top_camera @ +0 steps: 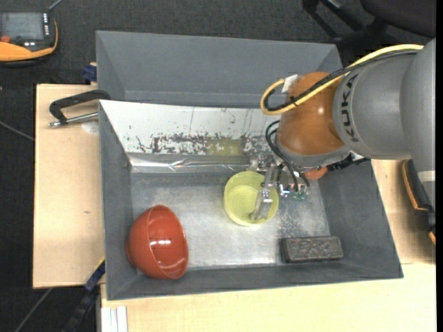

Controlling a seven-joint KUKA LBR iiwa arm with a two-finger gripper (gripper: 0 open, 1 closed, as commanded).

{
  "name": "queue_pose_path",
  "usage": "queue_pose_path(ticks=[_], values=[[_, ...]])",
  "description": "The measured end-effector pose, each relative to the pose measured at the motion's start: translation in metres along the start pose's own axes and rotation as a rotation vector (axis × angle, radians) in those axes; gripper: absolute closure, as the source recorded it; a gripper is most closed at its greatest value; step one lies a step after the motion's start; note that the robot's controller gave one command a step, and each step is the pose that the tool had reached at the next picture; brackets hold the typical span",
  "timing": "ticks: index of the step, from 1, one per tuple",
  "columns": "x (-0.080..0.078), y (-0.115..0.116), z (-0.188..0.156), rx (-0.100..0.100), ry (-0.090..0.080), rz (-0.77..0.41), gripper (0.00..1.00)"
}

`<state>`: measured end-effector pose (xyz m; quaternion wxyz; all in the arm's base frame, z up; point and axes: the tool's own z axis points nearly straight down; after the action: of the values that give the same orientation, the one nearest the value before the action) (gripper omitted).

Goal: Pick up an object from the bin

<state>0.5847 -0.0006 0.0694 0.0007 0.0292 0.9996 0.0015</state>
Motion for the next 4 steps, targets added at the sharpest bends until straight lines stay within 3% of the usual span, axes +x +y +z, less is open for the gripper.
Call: queue_pose_path(ticks=[1,2,3,4], values=[[-0.017,0.033,-0.002,-0.004,-0.007,0.041,0.0],[0.0,-0.015,-0.012,-0.003,-0.01,0.047,0.0],[0.0,-0.012,-0.011,-0.005,-0.01,0.043,1.0],[0.001,-0.021,-0.032,-0.007,-0.017,0.104,1.0]])
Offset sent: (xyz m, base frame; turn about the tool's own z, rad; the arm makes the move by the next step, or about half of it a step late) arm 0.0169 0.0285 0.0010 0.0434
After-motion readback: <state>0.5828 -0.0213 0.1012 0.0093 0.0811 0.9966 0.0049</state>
